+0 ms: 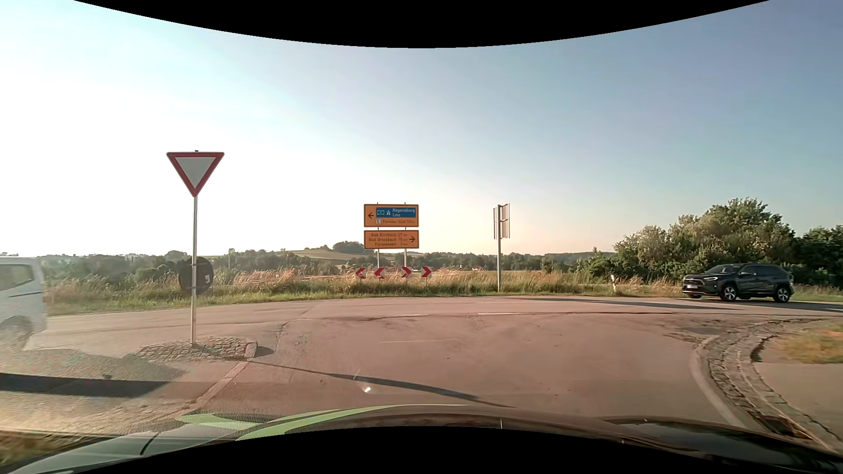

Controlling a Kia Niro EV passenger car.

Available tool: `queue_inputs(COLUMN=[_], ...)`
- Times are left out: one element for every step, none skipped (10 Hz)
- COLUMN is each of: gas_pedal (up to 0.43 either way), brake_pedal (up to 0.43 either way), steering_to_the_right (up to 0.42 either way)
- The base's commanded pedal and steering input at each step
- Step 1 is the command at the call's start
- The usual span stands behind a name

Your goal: Follow the waypoints while adhering to traffic rules and regulations

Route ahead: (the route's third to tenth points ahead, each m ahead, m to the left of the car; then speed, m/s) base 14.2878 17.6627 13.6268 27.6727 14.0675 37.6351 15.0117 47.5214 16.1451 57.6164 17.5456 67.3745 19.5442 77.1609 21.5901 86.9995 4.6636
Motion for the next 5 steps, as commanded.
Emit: queue_inputs(gas_pedal=[0.0, 0.0, 0.0, 0.0, 0.0], brake_pedal=[0.232, 0.226, 0.226, 0.22, 0.22], steering_to_the_right=[-0.028, -0.031, -0.031, -0.031, -0.034])
